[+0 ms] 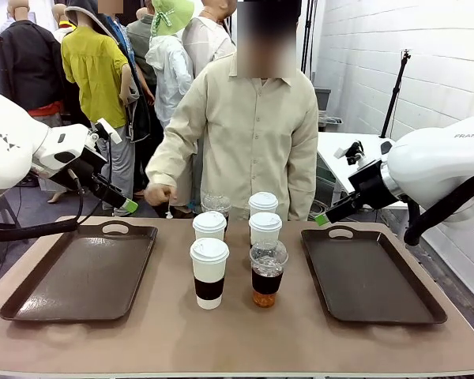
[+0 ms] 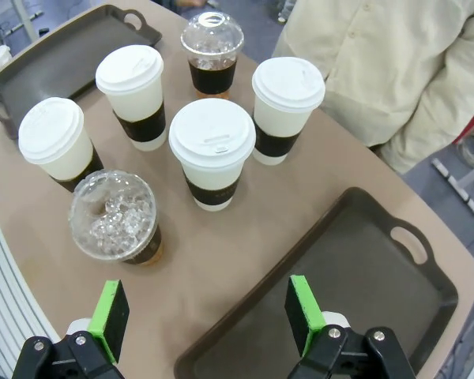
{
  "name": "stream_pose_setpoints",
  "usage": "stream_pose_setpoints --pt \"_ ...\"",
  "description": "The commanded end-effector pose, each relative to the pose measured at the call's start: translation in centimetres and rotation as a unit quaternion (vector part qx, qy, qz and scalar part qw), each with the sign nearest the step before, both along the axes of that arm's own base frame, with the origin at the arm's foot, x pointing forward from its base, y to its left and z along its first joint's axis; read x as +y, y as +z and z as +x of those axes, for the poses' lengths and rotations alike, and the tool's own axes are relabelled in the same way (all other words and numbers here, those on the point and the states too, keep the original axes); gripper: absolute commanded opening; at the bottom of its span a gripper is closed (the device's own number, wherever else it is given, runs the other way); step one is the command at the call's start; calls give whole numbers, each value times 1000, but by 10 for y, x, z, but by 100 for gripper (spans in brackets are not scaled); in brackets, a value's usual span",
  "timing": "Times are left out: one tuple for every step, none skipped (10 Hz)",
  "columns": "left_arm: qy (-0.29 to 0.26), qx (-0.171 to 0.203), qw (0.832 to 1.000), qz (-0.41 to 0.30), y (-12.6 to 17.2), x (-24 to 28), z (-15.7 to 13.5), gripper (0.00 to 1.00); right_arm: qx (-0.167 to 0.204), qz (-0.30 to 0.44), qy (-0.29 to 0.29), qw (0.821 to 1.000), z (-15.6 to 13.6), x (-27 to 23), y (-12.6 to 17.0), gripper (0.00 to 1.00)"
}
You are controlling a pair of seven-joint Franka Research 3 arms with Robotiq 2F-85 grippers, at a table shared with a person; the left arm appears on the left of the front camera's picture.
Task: Distribute the coffee onto the tray.
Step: Pick up one iced Americano and place it on the right Handle tray.
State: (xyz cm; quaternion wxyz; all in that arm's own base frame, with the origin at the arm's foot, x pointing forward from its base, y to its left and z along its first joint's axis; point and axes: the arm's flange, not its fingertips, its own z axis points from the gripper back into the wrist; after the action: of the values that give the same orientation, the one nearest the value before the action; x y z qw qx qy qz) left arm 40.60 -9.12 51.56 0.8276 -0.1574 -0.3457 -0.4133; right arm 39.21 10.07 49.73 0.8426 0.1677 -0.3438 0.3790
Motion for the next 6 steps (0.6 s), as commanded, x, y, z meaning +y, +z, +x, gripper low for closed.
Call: stream_pose_setpoints --pt "-2 3 1000 -5 -1 1 1 100 1 0 4 1000 0 0 -2 100" --pt "-2 3 1000 -5 -1 1 1 100 1 0 4 1000 0 0 -2 100" --pt "-2 3 1000 -5 -1 1 1 100 1 0 4 1000 0 0 -2 100" --pt "-2 3 1000 -5 -1 1 1 100 1 0 4 1000 0 0 -2 100" --pt "-2 3 1000 -5 -1 1 1 100 1 0 4 1000 0 0 -2 100" --pt "-2 3 1000 -5 -1 1 1 100 1 0 4 1000 0 0 -2 100"
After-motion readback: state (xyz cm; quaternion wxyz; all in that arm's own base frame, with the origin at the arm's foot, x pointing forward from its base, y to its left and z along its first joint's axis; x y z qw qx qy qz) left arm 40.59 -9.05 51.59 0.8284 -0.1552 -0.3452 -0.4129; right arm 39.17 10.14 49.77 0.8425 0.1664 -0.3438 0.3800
